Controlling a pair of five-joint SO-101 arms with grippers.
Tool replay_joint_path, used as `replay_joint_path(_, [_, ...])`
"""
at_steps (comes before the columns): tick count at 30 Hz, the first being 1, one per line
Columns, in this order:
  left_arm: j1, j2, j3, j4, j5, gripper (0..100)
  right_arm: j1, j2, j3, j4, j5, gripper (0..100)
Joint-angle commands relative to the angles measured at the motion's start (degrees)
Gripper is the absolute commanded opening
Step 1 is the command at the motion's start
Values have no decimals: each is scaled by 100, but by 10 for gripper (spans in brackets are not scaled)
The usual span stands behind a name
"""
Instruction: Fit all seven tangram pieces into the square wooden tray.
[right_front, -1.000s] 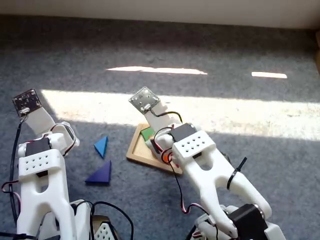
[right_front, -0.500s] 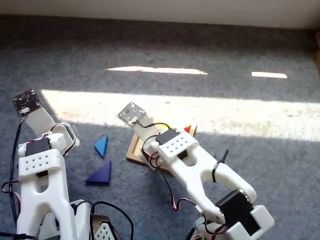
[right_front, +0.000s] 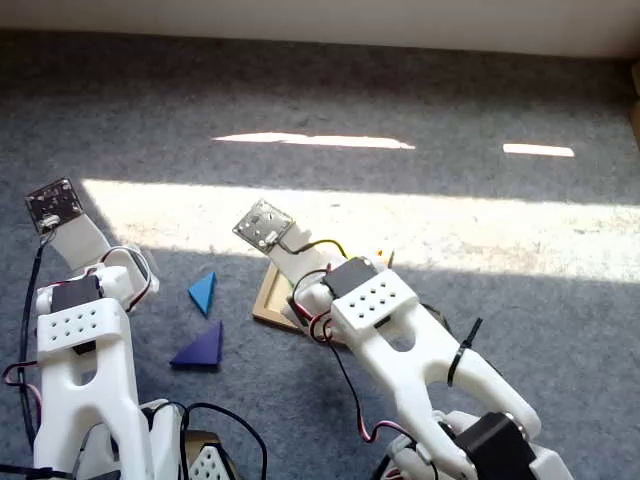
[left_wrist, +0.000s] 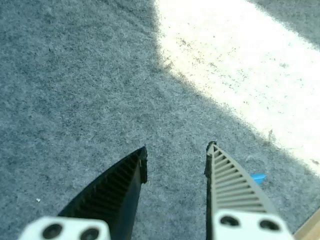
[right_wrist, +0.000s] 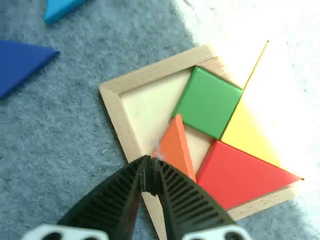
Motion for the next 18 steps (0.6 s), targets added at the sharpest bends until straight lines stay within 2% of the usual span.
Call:
replay_joint_path(1, [-31,-136,-295,-62,35,197,303,-224,180,-558,35,5])
replay_joint_path(5, [-31,-136,-295,-62,35,197,356,145,453,-1147,35,5])
replay_joint_path(10, [-31,-136,-295,-62,35,197,330,664,497,-1138,44,5])
replay_joint_path(18, [-31,-136,-295,-62,35,197,-119,769,488,-356,62,5])
